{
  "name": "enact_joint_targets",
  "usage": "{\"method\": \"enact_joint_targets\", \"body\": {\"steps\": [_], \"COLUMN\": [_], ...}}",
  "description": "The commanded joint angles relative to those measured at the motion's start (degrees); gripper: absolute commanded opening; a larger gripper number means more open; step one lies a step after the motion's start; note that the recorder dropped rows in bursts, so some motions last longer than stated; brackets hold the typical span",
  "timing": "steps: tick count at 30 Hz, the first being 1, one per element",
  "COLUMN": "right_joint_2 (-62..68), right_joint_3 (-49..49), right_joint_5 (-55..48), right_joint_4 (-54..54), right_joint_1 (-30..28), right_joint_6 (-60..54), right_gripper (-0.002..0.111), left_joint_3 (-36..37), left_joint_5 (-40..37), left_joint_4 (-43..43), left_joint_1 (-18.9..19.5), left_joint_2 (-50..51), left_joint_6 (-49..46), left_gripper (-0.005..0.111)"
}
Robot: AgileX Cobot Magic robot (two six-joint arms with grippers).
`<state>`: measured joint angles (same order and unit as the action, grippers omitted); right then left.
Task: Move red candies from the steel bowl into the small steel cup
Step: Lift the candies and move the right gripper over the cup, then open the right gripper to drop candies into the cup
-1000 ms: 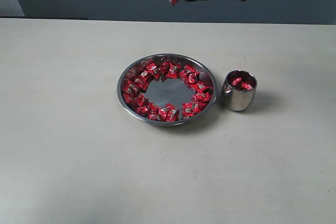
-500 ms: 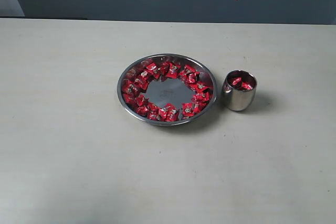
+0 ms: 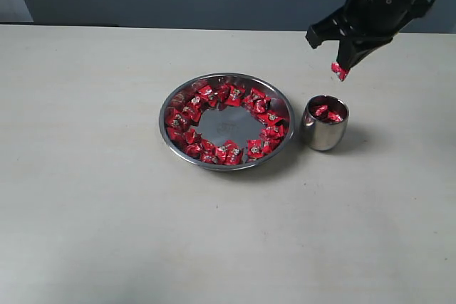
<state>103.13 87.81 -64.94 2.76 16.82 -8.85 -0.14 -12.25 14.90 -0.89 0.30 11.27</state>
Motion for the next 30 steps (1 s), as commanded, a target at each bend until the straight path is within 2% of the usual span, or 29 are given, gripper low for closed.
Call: {"method": "enact_joint_targets", "body": {"steps": [1, 16, 19, 23, 30], "right_joint_2": [3.78, 7.0, 7.0, 7.0, 7.0], "right_joint_3": [0.08, 0.08, 0.08, 0.08, 0.08], "right_joint_5": [-0.39, 2.62, 2.62, 2.35, 2.35], "right_joint_4": [-0.81, -0.81, -0.81, -0.81, -0.91], "right_joint_1": [-0.4, -0.4, -0.4, -0.4, -0.4], "right_joint_6": [0.13, -0.55, -0.55, -0.55, -0.55], "right_gripper": [-0.001, 0.0, 0.011, 0.039, 0.039], "left_joint_3": [0.14, 0.14, 0.14, 0.14, 0.14], "left_joint_5": [0.33, 0.33, 0.33, 0.33, 0.33], "left_joint_4": [-0.23, -0.23, -0.23, -0.23, -0.23], "left_joint_1": [-0.37, -0.37, -0.37, -0.37, -0.37], "left_joint_2": [-0.3, -0.3, -0.3, -0.3, -0.3], "left_joint_6": [0.21, 0.21, 0.21, 0.21, 0.21], "left_gripper": [0.0, 0.0, 0.0, 0.0, 0.0]}}
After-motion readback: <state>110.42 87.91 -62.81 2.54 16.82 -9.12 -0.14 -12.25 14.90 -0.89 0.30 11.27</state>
